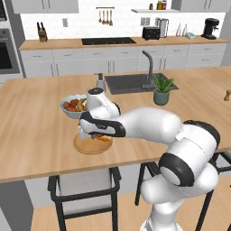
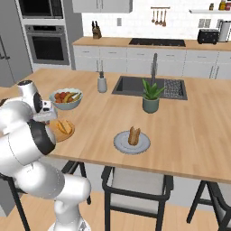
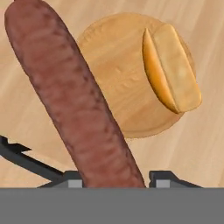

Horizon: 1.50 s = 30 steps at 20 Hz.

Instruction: Place one bun and one sausage from the bowl on each plate.

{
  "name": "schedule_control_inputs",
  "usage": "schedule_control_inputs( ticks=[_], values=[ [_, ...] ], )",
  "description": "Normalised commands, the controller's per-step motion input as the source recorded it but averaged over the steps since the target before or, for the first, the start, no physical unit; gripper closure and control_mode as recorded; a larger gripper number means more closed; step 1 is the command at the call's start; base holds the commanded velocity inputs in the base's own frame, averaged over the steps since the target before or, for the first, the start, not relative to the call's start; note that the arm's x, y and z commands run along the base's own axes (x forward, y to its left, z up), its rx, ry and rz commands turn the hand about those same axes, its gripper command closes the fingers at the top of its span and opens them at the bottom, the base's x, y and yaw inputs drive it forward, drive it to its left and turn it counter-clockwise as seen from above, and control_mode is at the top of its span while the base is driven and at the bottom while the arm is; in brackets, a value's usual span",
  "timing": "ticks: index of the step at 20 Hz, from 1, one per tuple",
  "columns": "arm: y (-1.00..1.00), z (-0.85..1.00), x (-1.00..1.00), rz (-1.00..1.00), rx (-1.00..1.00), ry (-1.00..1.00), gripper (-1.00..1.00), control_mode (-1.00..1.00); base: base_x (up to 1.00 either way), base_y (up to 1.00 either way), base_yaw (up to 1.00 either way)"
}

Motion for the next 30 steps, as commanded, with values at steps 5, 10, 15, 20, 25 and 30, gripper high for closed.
schedule_control_inputs(
  ticks=[5, 10, 15, 20, 25, 30],
  values=[
    [0.13, -0.5, 0.12, 0.02, -0.13, 0.03, 1.0, -1.0, 0.0, 0.0, 0.0],
    [0.05, -0.3, 0.69, 0.0, -0.06, 0.0, -1.0, -1.0, 0.0, 0.0, 0.0],
    [0.1, -0.23, 0.3, 0.0, -0.03, -0.01, -1.0, -1.0, 0.0, 0.0, 0.0],
    [0.0, -0.14, 0.2, -0.03, -0.06, -0.08, -1.0, -1.0, 0.0, 0.0, 0.0],
    [-0.32, 0.9, -0.66, -0.1, 0.18, -0.1, -1.0, -1.0, 0.0, 0.0, 0.0],
    [-0.57, 0.98, -1.0, -0.16, 0.34, -0.26, -1.0, -1.0, 0.0, 0.0, 0.0]
  ],
)
